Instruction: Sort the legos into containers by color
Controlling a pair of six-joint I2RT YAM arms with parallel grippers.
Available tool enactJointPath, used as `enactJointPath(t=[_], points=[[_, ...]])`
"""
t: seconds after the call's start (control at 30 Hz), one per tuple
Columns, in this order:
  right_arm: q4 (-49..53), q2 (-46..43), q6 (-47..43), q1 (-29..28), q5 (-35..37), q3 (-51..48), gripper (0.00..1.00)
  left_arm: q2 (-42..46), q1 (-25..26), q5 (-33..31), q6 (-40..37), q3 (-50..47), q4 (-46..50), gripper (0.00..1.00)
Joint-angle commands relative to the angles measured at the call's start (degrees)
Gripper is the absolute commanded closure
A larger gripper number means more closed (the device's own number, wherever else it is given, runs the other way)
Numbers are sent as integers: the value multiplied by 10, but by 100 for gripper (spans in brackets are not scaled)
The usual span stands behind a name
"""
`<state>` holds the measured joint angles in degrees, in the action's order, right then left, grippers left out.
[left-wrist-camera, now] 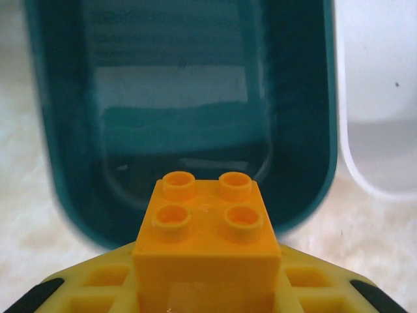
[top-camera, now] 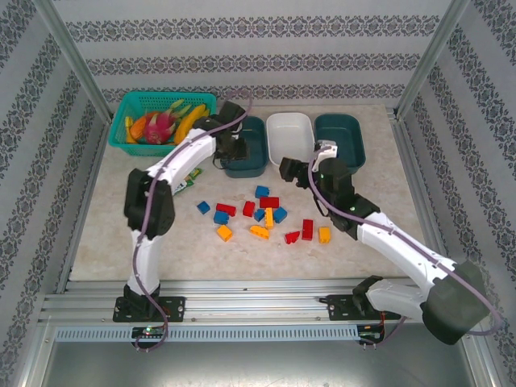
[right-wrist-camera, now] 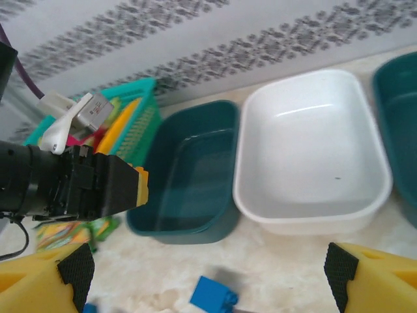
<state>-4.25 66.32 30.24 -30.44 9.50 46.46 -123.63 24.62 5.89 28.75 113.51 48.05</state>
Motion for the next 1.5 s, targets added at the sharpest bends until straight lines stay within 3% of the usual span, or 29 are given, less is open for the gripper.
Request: enactJointPath(t=[0.0, 0.17, 0.3, 0.5, 0.73, 0.83, 0.93, 1.17, 1.47], points=[[82, 24, 9, 10, 44, 57, 7, -69, -3, -9, 10, 85, 27, 70], [114, 23, 15, 13, 46, 70, 7, -173, -6, -11, 16, 197, 63, 68], [173, 20, 20, 18, 57, 81, 8, -200, -15, 12, 38, 206, 64, 60], [286, 28, 40, 22, 60, 115, 10, -189, -16, 29, 43, 208, 60, 33], [445, 69, 75, 32, 26, 137, 21, -115, -13, 31, 52, 186, 49, 23], [482, 103, 69, 37, -6, 132, 23, -33, -7, 38, 54, 119, 17, 20], [492, 145, 68, 44, -40, 122, 24, 73, -2, 64, 52, -8, -40, 17], [493, 261, 40, 52, -80, 137, 25, 311, 17, 183, 67, -317, -164, 14], [487, 319, 47, 49, -106, 134, 38, 476, 44, 176, 121, -502, -183, 16]])
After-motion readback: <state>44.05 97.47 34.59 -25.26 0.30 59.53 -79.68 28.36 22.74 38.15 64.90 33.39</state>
